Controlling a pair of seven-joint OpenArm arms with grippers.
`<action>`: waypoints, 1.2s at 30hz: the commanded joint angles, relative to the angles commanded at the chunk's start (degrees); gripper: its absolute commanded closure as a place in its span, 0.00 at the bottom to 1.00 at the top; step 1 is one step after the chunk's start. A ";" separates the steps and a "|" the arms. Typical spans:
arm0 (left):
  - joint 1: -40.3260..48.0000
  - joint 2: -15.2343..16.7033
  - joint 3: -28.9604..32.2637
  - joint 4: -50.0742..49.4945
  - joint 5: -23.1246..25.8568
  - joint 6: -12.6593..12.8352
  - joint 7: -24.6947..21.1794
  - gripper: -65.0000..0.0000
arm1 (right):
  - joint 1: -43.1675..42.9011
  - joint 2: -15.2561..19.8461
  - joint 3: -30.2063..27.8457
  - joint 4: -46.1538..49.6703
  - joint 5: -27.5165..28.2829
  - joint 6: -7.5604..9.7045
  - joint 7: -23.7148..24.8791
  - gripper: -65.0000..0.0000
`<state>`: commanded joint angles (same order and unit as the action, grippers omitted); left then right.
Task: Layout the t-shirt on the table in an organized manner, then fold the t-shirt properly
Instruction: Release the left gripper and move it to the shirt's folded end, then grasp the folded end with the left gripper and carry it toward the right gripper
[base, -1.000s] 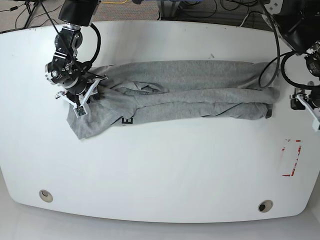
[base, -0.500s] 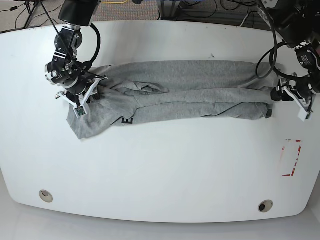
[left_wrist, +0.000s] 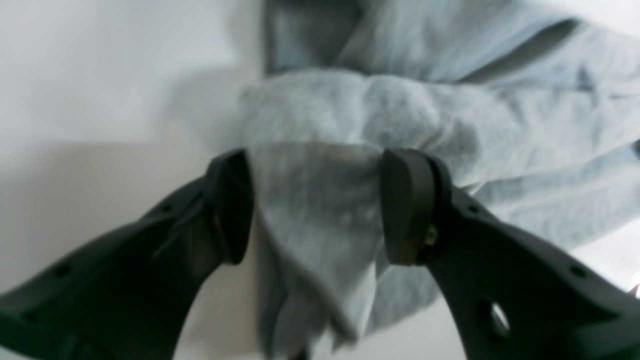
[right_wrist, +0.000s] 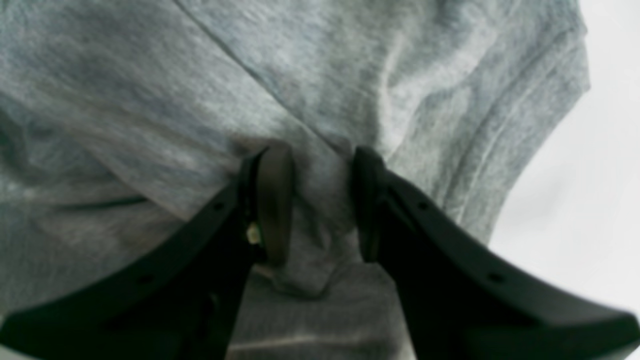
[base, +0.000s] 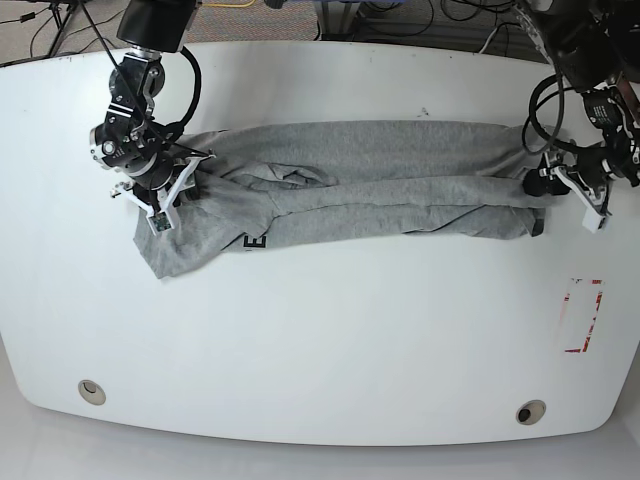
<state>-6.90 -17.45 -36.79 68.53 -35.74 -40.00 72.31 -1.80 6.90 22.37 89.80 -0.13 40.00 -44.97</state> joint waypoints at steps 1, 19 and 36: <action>0.00 0.18 0.62 0.00 0.00 0.00 -0.18 0.43 | -0.26 0.00 0.00 0.00 0.00 0.00 0.00 0.70; -0.26 1.85 2.29 1.14 -0.18 0.00 -0.09 0.95 | -1.05 0.00 -0.09 0.09 0.00 0.00 0.26 0.70; 1.32 9.93 6.51 34.73 -0.18 0.00 7.69 0.95 | -1.05 0.00 -0.09 0.09 0.00 0.00 0.26 0.70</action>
<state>-5.58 -7.52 -30.29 103.25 -35.91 -40.00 80.00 -2.86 6.90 22.29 89.89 -0.13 40.00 -44.70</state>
